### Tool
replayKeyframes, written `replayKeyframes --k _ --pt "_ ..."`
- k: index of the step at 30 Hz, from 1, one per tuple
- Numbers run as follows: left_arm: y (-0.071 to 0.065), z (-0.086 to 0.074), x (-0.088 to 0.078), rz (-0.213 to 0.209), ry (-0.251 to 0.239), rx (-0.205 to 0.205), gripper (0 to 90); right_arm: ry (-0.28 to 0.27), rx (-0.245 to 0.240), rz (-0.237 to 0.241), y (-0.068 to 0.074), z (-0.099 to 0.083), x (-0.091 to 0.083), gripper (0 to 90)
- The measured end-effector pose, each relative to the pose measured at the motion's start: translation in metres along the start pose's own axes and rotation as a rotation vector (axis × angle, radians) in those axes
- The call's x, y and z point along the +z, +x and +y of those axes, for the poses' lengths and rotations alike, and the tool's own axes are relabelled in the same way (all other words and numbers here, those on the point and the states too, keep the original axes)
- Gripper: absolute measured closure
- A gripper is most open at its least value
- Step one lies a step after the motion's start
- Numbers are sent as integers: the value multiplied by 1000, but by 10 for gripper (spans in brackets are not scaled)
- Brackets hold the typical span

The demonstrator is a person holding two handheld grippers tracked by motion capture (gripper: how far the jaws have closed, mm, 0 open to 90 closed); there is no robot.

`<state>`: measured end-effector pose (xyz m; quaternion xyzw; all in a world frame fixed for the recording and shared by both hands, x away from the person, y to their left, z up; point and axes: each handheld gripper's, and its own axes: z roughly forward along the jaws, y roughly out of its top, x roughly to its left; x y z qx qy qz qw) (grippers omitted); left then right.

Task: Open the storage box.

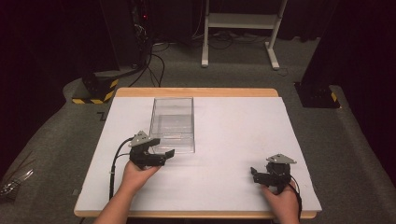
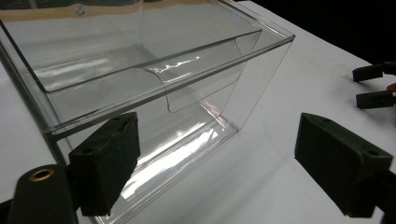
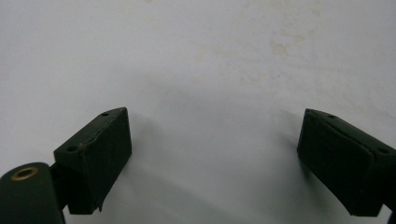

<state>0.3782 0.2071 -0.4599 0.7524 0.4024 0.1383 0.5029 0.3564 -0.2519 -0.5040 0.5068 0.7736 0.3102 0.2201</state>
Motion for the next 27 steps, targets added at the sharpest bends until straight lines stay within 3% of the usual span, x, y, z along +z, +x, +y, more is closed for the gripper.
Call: replayKeyframes --k 4,8,15,16,17,18,19,27 --pt "0 0 2 -5 -20 1 158 -1 -1 -1 0 0 0 101" --pt "0 0 5 9 -48 -3 231 0 0 0 0 0 0 101" --pt "2 -3 8 40 -80 -2 433 0 0 -1 0 0 0 102" --pt "-1 -4 11 33 -122 -54 433 0 2 -1 0 0 0 102" --pt "-2 -5 12 35 -130 -60 459 0 2 -1 0 0 0 102" --pt "0 -6 12 36 -136 -56 477 0 1 -1 0 0 0 103" --pt "5 -6 9 40 -98 6 496 0 1 -1 0 0 0 103" --pt "11 -9 9 9 -138 41 599 -2 -2 -1 0 0 0 106"
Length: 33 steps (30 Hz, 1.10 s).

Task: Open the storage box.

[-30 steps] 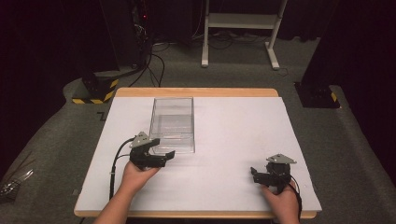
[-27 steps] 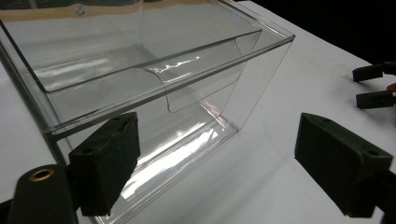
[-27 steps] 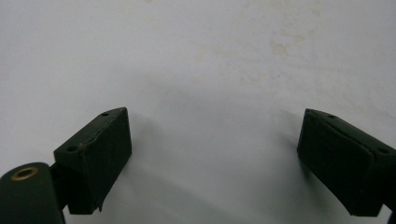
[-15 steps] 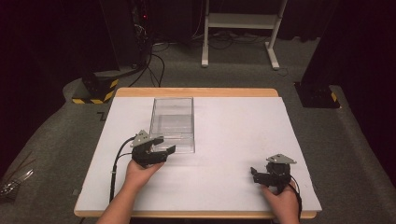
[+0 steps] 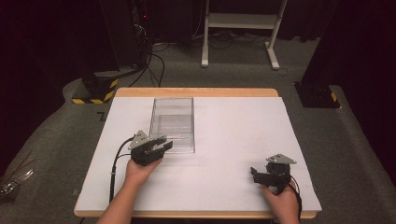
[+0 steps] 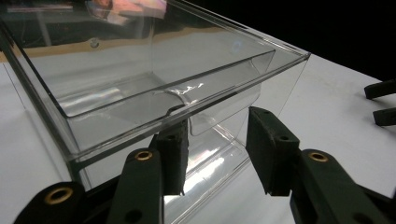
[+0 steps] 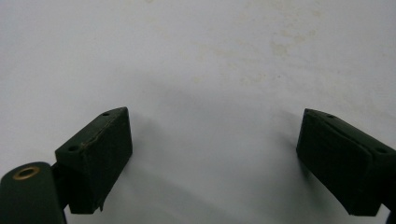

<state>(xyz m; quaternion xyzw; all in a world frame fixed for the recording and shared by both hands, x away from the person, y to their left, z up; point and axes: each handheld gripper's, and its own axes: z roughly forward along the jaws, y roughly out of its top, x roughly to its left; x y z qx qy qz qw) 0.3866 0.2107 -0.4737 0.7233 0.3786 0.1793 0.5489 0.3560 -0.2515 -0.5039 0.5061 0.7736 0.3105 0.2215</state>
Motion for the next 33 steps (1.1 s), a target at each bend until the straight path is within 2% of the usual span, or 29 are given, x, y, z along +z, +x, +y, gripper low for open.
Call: replayKeyframes --k 2,4,9,12,19,33 --pt "0 0 0 0 -4 1 610 0 0 0 0 0 0 106" --pt "3 -2 0 -11 -17 -16 649 0 -1 0 0 0 0 107" --pt "4 -4 1 -1 -13 -6 719 -2 -5 0 0 0 0 107" --pt "6 -5 0 -20 -20 -21 731 -2 -5 0 0 0 0 108" --pt "11 -9 -2 -53 -45 -18 765 -2 -6 0 0 0 0 108" --pt "12 -11 -6 -74 -49 -8 783 -3 -6 0 0 0 0 109"
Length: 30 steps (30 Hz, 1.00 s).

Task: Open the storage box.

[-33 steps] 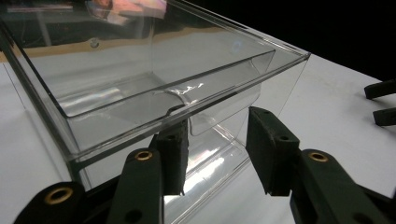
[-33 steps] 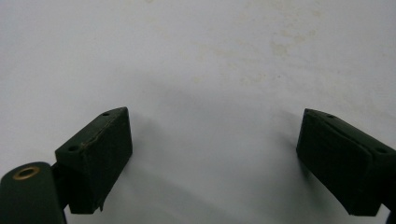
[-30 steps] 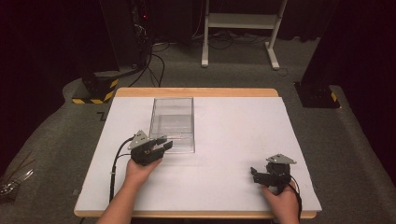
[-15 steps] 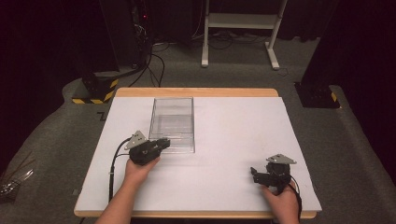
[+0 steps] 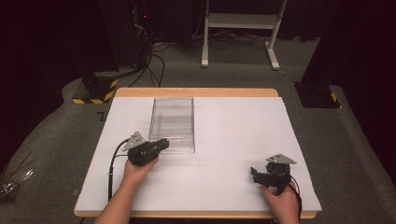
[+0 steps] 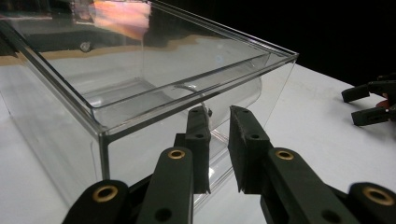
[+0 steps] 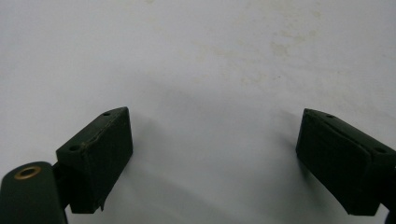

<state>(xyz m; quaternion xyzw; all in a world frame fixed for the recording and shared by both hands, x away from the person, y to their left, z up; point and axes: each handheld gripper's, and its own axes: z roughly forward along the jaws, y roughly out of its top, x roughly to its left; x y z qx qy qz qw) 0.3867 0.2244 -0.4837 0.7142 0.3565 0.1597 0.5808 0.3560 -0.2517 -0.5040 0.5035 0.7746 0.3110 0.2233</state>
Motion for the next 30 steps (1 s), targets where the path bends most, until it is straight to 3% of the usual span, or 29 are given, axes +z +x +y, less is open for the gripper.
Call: replayKeyframes --k 30 --pt "-11 -11 -17 -41 -28 12 815 0 0 1 0 0 0 113"
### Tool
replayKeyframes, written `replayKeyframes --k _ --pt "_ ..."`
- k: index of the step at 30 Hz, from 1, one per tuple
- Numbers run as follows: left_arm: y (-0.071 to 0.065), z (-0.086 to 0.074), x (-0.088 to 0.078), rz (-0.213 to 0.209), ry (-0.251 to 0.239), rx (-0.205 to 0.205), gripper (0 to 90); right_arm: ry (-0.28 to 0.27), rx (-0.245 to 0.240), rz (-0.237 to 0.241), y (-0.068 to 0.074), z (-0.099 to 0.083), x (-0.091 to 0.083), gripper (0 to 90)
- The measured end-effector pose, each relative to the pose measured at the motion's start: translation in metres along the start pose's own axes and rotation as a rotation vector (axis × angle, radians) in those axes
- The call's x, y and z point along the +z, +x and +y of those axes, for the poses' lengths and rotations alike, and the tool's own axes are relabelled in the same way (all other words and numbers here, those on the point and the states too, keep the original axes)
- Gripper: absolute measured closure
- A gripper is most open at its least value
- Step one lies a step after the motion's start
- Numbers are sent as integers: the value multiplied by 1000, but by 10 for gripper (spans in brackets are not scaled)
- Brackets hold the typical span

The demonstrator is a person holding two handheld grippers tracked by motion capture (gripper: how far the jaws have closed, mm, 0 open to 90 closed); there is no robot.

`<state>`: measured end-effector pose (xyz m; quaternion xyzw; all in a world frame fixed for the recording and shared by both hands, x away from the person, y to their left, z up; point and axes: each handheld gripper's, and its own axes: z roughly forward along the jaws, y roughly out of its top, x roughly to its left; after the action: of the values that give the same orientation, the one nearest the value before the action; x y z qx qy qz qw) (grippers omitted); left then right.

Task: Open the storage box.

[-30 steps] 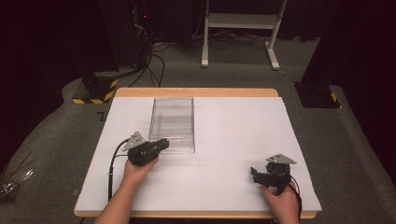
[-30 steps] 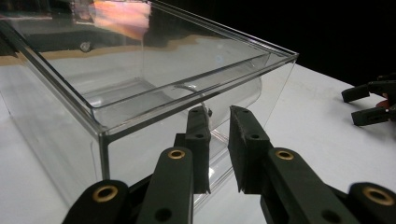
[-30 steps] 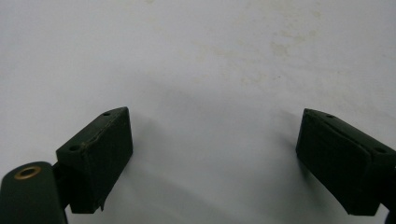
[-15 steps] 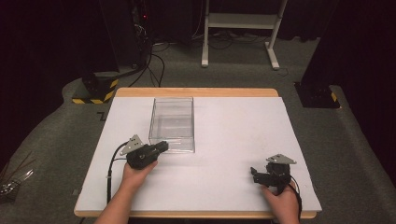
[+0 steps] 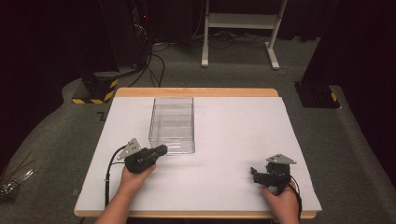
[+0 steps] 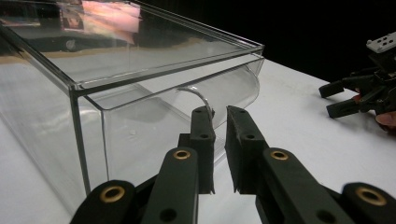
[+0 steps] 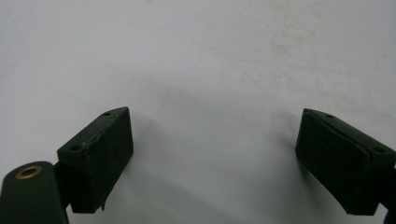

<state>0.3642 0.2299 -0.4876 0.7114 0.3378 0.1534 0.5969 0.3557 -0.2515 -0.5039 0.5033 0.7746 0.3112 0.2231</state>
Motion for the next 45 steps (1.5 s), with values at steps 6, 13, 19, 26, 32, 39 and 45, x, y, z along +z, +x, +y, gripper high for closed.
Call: replayKeyframes --k 6,13,19,26,32,39,45 --pt "-3 -1 -3 -7 0 2 819 0 0 0 0 0 0 114" --pt "-5 -3 -6 -18 1 13 825 0 -2 1 0 0 0 118" --pt "-9 -3 -10 -28 12 19 827 -1 -3 1 0 0 0 119" --pt "-14 -4 -15 -38 24 23 829 -1 -2 2 0 0 0 119" --pt "-19 -6 -20 -49 30 23 831 -1 -2 2 0 0 0 119" --pt "-26 -7 -26 -62 45 35 834 -1 -2 2 0 0 0 119" --pt "-31 -10 -30 -72 45 31 835 -1 -2 2 0 0 0 119"
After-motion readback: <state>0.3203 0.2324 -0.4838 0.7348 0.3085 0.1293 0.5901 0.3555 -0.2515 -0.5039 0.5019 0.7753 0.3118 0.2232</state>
